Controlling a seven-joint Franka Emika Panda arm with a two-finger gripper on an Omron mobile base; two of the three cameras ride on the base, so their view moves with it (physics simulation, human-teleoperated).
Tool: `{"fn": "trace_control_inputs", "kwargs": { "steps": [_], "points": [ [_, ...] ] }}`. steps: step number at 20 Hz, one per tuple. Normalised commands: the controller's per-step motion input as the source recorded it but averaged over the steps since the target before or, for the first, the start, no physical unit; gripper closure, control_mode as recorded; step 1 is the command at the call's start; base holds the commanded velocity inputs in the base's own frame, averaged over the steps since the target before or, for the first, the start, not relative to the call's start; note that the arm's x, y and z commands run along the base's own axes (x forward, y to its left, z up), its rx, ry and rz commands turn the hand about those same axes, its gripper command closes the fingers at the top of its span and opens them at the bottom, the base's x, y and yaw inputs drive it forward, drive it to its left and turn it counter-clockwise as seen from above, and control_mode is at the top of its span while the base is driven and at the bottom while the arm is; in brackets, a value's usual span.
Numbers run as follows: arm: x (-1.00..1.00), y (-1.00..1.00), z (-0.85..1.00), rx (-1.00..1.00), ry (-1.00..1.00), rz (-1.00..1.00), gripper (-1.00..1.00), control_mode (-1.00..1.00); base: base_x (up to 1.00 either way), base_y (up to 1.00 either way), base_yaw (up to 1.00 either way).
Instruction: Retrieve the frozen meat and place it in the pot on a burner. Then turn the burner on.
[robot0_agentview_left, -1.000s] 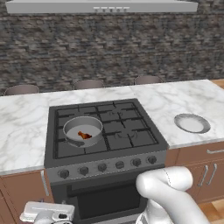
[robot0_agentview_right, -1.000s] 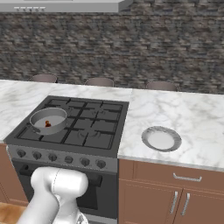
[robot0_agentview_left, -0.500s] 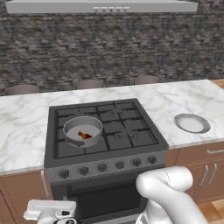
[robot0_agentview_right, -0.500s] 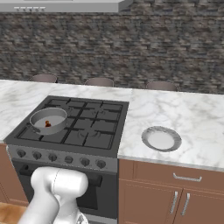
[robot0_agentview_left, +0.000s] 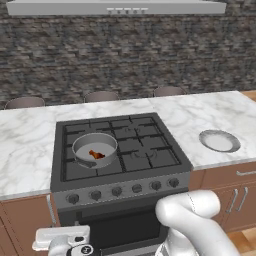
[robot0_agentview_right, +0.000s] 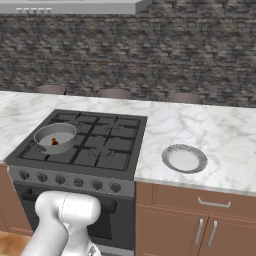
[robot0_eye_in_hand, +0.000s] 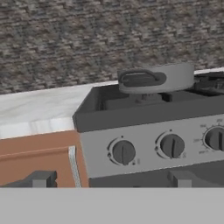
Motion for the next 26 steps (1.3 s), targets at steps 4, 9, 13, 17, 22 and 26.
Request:
{"fn": "trace_control_inputs", "kwargs": {
  "steps": [4,9,13,17,22,26],
  "points": [
    [0.20,0.00,-0.15,-0.10,0.00,0.00,-1.00,-1.00,0.00,0.00,0.00],
    [0.11,0.00,-0.09,-0.05,0.00,-0.05,-1.00,-1.00,0.00,0.00,0.00],
    [0.10,0.00,-0.08,-0.02,0.00,-0.07,-1.00,-1.00,0.00,0.00,0.00],
    [0.12,0.00,-0.17,-0.04,0.00,-0.13,-1.00,-1.00,0.00,0.00,0.00],
    [0.01,0.00,-0.03,0.00,0.00,-0.05,-1.00,-1.00,0.00,0.00,0.00],
    [0.09,0.22,-0.10,0.00,0.00,-0.03,-1.00,-1.00,0.00,0.00,0.00]
  ]
}}
